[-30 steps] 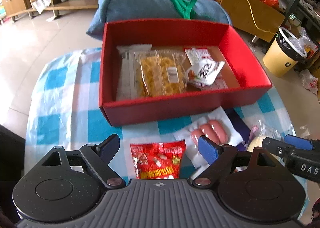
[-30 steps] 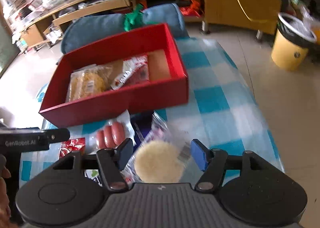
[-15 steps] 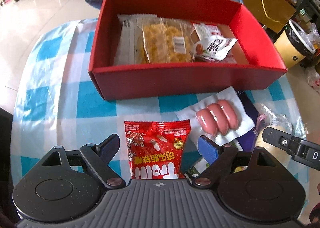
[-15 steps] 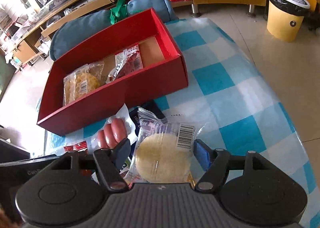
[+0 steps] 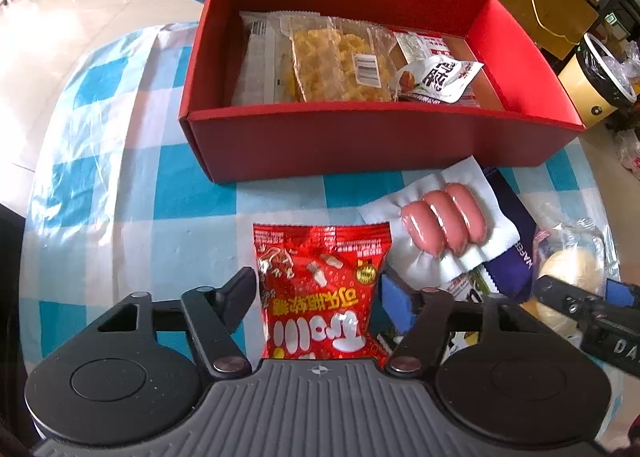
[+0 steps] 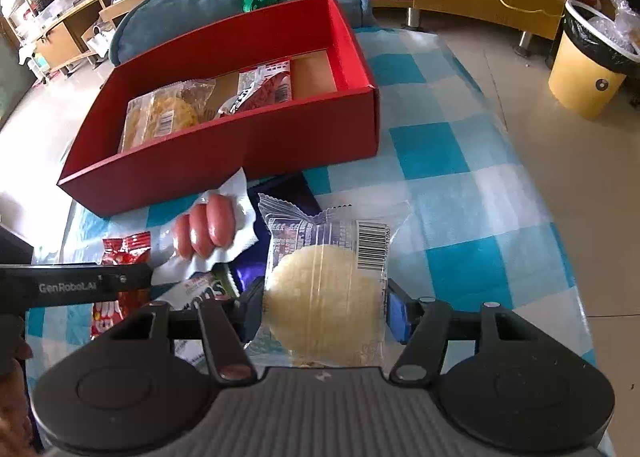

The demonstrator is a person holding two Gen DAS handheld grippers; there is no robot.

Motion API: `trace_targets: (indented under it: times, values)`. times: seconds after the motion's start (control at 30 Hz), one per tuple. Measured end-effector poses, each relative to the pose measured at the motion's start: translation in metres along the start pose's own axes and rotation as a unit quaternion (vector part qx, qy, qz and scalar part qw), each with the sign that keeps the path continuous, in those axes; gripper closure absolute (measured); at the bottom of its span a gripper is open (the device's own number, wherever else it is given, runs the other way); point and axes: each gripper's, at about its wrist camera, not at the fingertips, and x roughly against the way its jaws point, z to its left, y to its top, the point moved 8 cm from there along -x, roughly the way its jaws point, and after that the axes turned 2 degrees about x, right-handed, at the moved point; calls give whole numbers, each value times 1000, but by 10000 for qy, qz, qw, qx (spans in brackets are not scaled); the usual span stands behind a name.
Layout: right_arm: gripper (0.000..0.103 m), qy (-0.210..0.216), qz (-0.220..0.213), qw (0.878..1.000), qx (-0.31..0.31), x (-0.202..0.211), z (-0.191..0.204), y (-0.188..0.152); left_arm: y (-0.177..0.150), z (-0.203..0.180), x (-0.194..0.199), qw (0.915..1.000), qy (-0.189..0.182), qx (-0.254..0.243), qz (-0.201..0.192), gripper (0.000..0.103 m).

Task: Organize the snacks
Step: 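Close the left gripper on the red candy bag while the right gripper grasps the clear-wrapped bun, then lift and carry the red candy bag and bun over the red box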

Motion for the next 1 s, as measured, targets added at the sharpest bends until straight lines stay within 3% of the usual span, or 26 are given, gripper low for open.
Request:
trace_targets:
  times: [0.2,0.3,0.43,0.57,1.0]
  values:
    - [47,3,-192,9996,-228,14,-16,6,-3,1,1,10000,-31,-34,17,34]
    - [47,17,-263,9990,-358,18,-22,10,-5,1,-4,10000,12,-21,77,28]
    - [47,56,-281,9987,-416,19,-23,12,-6,-3,-7,9999,117,-122,5,28]
    - [47,74,-290,9987,-414,20,-24,12,-8,-7,-5,9993,238,-275,-82,38]
    - [47,132,-341,9988,-326,22,-19,15,-8,-6,15,9994,18,-284,-172,42]
